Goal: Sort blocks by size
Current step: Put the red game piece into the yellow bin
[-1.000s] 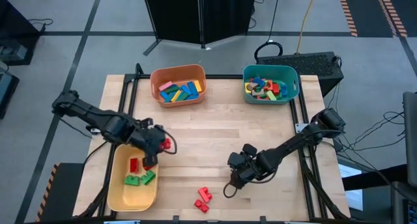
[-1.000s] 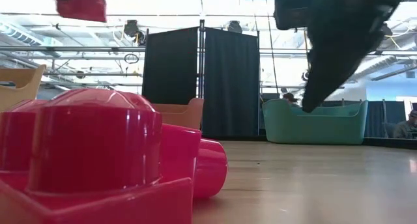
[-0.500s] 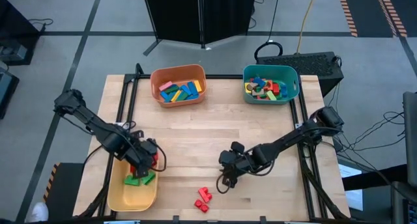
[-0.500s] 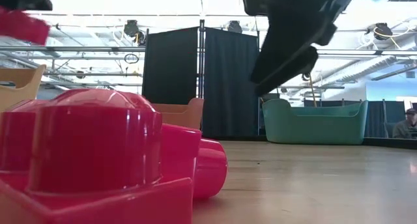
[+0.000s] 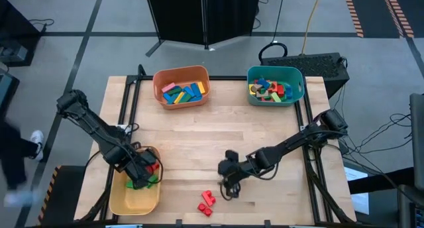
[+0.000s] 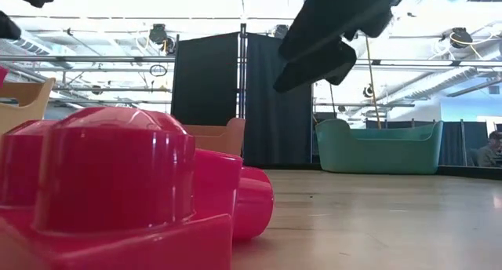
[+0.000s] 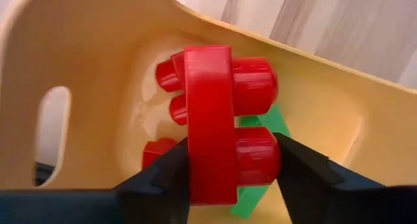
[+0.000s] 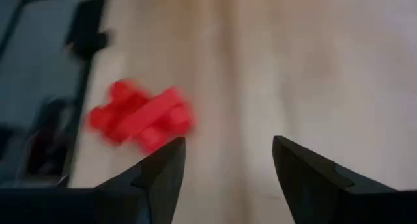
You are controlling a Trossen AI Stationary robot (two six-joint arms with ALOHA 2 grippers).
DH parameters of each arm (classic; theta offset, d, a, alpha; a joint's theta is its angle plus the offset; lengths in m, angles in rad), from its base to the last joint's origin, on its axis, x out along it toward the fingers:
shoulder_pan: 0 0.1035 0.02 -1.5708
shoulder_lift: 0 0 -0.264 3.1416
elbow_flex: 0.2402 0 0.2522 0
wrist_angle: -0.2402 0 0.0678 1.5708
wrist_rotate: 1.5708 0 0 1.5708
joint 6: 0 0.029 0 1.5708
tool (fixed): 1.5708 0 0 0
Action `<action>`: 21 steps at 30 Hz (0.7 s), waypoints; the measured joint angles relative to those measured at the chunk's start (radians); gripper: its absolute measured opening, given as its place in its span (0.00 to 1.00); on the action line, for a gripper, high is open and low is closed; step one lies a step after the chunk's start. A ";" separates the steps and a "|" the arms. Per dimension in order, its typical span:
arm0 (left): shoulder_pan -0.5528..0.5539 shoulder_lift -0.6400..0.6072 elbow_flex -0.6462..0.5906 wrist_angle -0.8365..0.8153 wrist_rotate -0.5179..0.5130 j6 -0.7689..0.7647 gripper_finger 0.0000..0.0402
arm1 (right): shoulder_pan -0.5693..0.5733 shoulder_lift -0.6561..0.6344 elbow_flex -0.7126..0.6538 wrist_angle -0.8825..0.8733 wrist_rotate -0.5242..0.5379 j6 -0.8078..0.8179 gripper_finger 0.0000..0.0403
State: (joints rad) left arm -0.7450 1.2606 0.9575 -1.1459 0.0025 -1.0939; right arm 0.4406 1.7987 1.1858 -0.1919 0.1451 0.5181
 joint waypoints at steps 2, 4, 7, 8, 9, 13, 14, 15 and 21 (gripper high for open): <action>-0.007 0.000 -0.017 0.023 0.003 -0.033 0.52 | 0.010 0.022 0.000 0.053 -0.043 -0.051 0.59; -0.009 0.000 -0.030 0.019 0.023 -0.064 0.60 | 0.017 0.037 0.000 0.079 -0.072 -0.078 0.64; -0.009 -0.002 -0.027 0.023 0.064 -0.078 0.72 | 0.018 0.057 0.000 0.087 -0.073 -0.120 0.74; -0.009 -0.002 -0.023 0.022 0.076 -0.078 0.75 | 0.019 0.063 0.000 0.088 -0.073 -0.145 0.77; -0.009 -0.003 -0.017 0.021 0.090 -0.079 0.78 | 0.022 0.071 0.000 0.093 -0.075 -0.168 0.80; -0.008 -0.003 0.045 0.024 0.116 -0.079 0.83 | 0.033 0.118 0.021 0.127 -0.101 -0.232 0.88; -0.008 -0.003 0.071 0.028 0.105 -0.079 0.83 | 0.035 0.134 0.032 0.123 -0.103 -0.244 0.88; -0.009 -0.003 0.099 0.032 0.084 -0.074 0.83 | 0.038 0.150 0.045 0.117 -0.102 -0.252 0.88; -0.007 -0.003 0.207 0.124 -0.151 0.131 0.84 | 0.040 0.192 0.072 0.098 -0.066 -0.189 0.86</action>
State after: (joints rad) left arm -0.7520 1.2572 1.1641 -1.0223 -0.1484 -0.9634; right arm 0.4805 1.9910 1.2579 -0.0941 0.0794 0.3292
